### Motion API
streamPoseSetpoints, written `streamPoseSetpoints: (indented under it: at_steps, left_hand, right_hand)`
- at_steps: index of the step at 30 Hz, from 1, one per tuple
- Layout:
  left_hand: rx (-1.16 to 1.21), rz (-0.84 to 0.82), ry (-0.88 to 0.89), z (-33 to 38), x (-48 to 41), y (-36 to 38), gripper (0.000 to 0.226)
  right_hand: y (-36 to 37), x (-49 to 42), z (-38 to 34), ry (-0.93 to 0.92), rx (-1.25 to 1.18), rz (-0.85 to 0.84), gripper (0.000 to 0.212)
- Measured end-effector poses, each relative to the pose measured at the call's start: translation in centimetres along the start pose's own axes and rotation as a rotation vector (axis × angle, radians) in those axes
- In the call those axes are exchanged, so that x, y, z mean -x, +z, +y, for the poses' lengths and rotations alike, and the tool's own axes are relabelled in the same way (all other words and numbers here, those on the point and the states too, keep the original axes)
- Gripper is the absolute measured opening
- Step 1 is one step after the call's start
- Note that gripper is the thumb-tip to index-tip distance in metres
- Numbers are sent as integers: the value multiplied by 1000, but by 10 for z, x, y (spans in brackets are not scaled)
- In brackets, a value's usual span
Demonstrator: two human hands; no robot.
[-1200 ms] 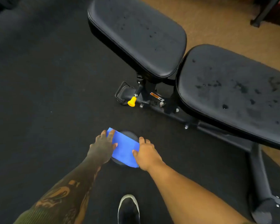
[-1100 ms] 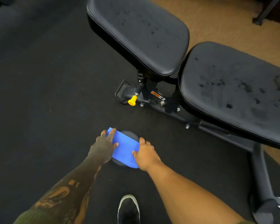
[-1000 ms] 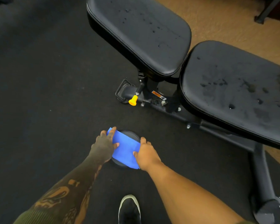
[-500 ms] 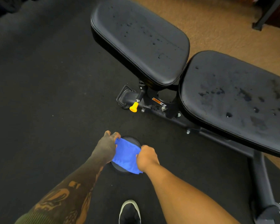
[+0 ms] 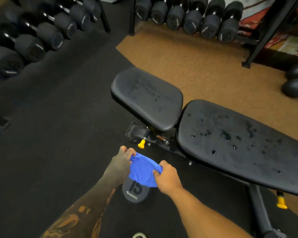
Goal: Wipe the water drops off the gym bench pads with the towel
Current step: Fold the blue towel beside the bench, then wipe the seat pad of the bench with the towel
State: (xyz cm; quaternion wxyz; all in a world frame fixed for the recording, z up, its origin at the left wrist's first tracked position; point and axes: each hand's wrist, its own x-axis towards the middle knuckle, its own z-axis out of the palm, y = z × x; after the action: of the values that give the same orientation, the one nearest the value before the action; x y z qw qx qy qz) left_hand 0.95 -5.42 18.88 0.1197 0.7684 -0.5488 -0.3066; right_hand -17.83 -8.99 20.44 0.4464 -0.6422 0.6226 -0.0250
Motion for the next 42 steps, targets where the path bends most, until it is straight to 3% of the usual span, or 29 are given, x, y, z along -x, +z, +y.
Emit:
streamPoseSetpoints:
  at_steps: [9,13,16,24,30,40,42]
  left_hand:
    - [23,115,128,84,1,-127,41]
    - [54,129,98,112,4,-166,48]
    - [78,167,113,129,6,-184,38]
    - [1,220,94,154,-21,-197,29]
    - [-130,196,28,150,-72,-198,41]
    - [-75,178,-21,128,-128,-163,43]
    - [-110,150,-27,117,-138,-153,46]
  right_hand:
    - [-104,30,-102,-109,-75,180,13]
    - [-141,36,-127,-154,-114,247,19]
    - [-164,34,-140,-189,-114,276,18]
    - [-200,-10,-161,-239,-126,243,21]
    - [-209,-65,-166,-245,-150,222,16]
    - [-194,-154,-167,-204,-191,200,12]
    - [-187,-171,-169,-228,-110,214,14]
